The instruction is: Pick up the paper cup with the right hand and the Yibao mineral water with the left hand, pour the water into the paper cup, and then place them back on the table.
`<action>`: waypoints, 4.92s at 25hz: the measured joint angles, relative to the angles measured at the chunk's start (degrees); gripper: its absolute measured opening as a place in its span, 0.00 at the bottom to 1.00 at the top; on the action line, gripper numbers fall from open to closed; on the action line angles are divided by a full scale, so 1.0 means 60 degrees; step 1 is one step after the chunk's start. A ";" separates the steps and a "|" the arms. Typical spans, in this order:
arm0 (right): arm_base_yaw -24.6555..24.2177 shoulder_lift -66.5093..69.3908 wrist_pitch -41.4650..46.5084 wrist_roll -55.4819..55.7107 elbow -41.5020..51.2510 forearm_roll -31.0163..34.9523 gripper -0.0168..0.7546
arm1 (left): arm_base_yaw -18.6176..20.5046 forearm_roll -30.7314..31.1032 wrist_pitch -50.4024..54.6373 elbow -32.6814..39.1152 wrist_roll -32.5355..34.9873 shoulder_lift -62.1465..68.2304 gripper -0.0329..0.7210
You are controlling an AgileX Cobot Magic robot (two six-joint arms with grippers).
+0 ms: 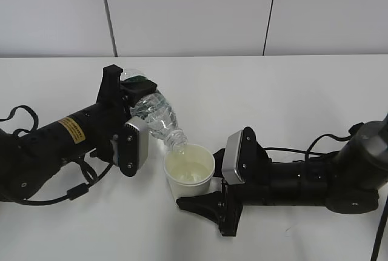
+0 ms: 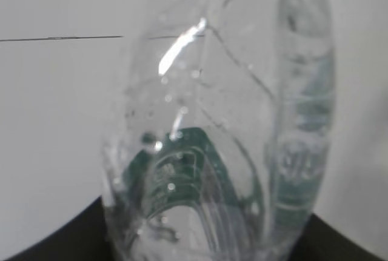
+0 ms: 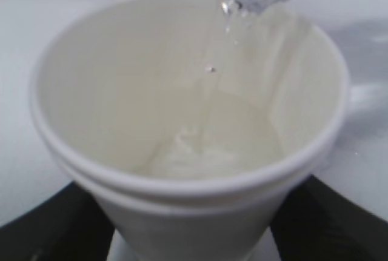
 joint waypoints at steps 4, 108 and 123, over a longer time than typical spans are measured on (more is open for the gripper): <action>0.0000 0.0000 0.0000 0.0000 0.0000 0.0000 0.73 | 0.0000 -0.0042 0.0000 0.0000 -0.0971 0.0000 0.52; 0.0000 0.0060 -0.0573 -0.1871 0.0791 0.5909 0.73 | -0.0994 -0.1294 -0.0230 -0.0076 -1.4815 0.1172 0.50; 0.0000 0.0060 -0.0720 -0.1871 0.0869 0.5956 0.89 | -0.0994 -0.1211 -0.0291 0.0121 -1.4815 0.1174 0.83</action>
